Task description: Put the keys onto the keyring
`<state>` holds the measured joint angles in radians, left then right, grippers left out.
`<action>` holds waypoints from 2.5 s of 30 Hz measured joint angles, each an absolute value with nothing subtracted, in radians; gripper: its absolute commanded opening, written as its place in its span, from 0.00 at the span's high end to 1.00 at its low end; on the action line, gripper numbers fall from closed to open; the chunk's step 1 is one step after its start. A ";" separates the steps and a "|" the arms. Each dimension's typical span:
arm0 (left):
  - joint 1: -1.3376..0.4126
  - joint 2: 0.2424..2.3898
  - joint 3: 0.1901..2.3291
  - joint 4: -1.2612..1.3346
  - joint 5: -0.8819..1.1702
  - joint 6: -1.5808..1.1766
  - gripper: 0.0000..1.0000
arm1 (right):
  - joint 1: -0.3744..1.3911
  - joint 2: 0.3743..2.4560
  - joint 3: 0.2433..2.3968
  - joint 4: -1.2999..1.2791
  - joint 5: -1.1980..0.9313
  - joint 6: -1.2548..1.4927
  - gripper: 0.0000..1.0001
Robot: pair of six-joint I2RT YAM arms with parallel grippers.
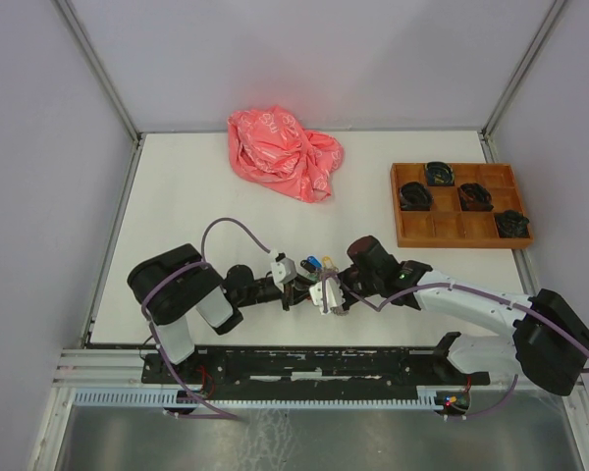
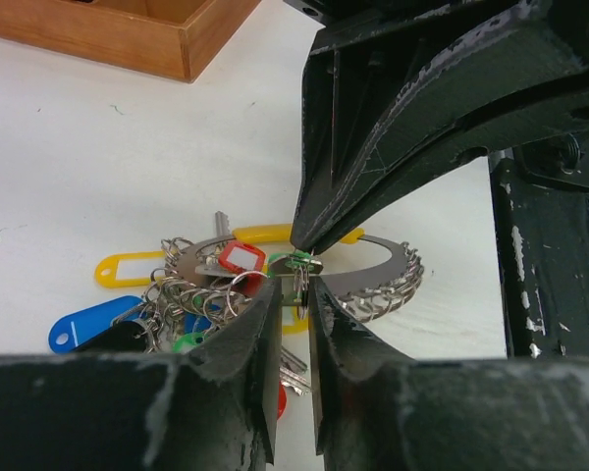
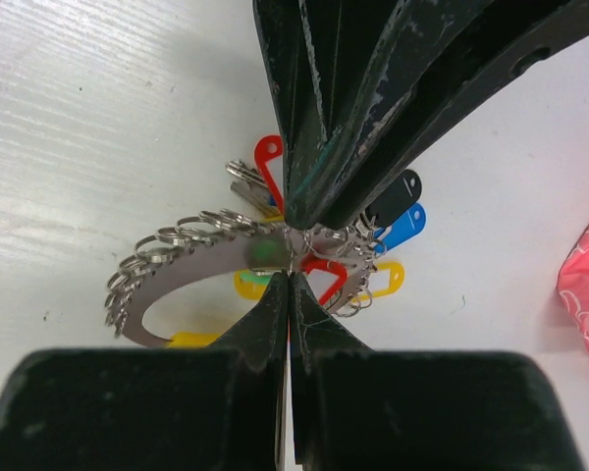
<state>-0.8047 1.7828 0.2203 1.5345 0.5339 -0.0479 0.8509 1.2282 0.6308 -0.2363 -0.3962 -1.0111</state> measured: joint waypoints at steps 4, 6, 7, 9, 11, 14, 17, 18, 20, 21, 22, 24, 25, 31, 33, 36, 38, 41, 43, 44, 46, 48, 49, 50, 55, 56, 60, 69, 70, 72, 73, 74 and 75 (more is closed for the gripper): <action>-0.805 1.794 0.220 1.536 0.542 -0.047 0.67 | 0.851 1.228 0.632 -0.270 -0.379 -1.018 0.99; -0.805 1.805 0.220 1.536 0.554 -0.047 0.66 | 0.851 1.228 0.635 -0.292 -0.375 -1.024 0.99; -0.805 1.810 0.220 1.535 0.561 -0.047 0.65 | 0.851 1.228 0.639 -0.303 -0.373 -1.028 0.99; -0.805 1.822 0.221 1.535 0.582 -0.047 0.65 | 0.851 1.228 0.649 -0.324 -0.372 -1.038 0.99; -0.805 1.834 0.224 1.536 0.602 -0.047 0.64 | 0.851 1.228 0.661 -0.336 -0.372 -1.047 0.99; -0.805 1.849 0.233 1.535 0.622 -0.047 0.64 | 0.851 1.228 0.675 -0.349 -0.373 -1.057 0.99; -0.805 1.855 0.247 1.535 0.640 -0.047 0.64 | 0.854 1.228 0.683 -0.363 -0.373 -1.065 0.99; -0.805 1.855 0.252 1.535 0.644 -0.047 0.64 | 0.856 1.228 0.685 -0.366 -0.373 -1.068 0.99; -0.805 1.855 0.262 1.535 0.655 -0.048 0.65 | 0.858 1.228 0.685 -0.370 -0.373 -1.071 0.99; -0.805 1.856 0.268 1.535 0.659 -0.048 0.65 | 0.860 1.228 0.685 -0.373 -0.372 -1.072 0.99; -0.805 1.859 0.272 1.535 0.661 -0.048 0.66 | 0.861 1.229 0.686 -0.377 -0.373 -1.072 0.99; -0.805 1.867 0.279 1.535 0.665 -0.048 0.67 | 0.864 1.232 0.686 -0.377 -0.373 -1.074 0.99; -0.805 1.872 0.282 1.535 0.665 -0.048 0.67 | 0.865 1.233 0.686 -0.378 -0.373 -1.075 0.99; -0.805 1.896 0.286 1.535 0.665 -0.055 0.71 | 0.871 1.234 0.690 -0.381 -0.372 -1.079 0.99; -0.805 1.901 0.289 1.535 0.665 -0.061 0.73 | 0.871 1.235 0.692 -0.381 -0.373 -1.079 0.99; -0.805 1.906 0.295 1.535 0.665 -0.076 0.78 | 0.875 1.235 0.693 -0.381 -0.372 -1.079 0.99; -0.805 1.906 0.300 1.535 0.666 -0.081 0.84 | 0.879 1.240 0.697 -0.381 -0.373 -1.079 0.99; -0.805 1.906 0.302 1.535 0.665 -0.085 0.95 | 0.884 1.243 0.699 -0.380 -0.372 -1.079 1.00; -0.805 1.906 0.301 1.535 0.664 -0.086 0.97 | 0.887 1.245 0.699 -0.382 -0.372 -1.079 0.99; -0.805 1.906 0.301 1.535 0.662 -0.086 0.97 | 0.887 1.245 0.699 -0.382 -0.370 -1.079 0.99; -0.805 1.906 0.300 1.535 0.656 -0.086 0.97 | 0.888 1.245 0.699 -0.381 -0.361 -1.078 0.99; -0.805 1.903 0.295 1.536 0.653 -0.086 0.97 | 0.889 1.244 0.699 -0.379 -0.353 -1.077 0.99; -0.805 1.901 0.292 1.536 0.652 -0.086 0.97 | 0.891 1.243 0.698 -0.378 -0.350 -1.075 0.99; -0.805 1.897 0.288 1.536 0.648 -0.086 0.97 | 0.892 1.240 0.695 -0.377 -0.346 -1.074 0.99; -0.810 1.870 0.270 1.537 0.630 -0.086 0.97 | 0.895 1.206 0.669 -0.373 -0.333 -1.067 0.99; -0.810 1.864 0.265 1.537 0.629 -0.086 0.97 | 0.895 1.203 0.663 -0.371 -0.332 -1.065 0.99; -0.810 1.834 0.248 1.536 0.623 -0.087 0.97 | 0.895 1.196 0.637 -0.352 -0.331 -1.053 0.99; -0.810 1.805 0.241 1.536 0.583 -0.123 0.97 | 0.894 1.207 0.618 -0.322 -0.352 -1.013 0.99; -0.810 1.805 0.241 1.536 0.579 -0.127 0.97 | 0.894 1.209 0.616 -0.308 -0.355 -1.003 0.95; -0.810 1.805 0.241 1.536 0.577 -0.130 0.97 | 0.894 1.209 0.610 -0.280 -0.353 -0.980 0.85; -0.810 1.805 0.241 1.536 0.576 -0.130 0.97 | 0.894 1.209 0.604 -0.266 -0.349 -0.966 0.79; -0.810 1.805 0.241 1.536 0.575 -0.130 0.97 | 0.894 1.207 0.601 -0.259 -0.343 -0.957 0.75; -0.810 1.805 0.241 1.536 0.573 -0.130 0.97 | 0.894 1.201 0.593 -0.250 -0.332 -0.947 0.73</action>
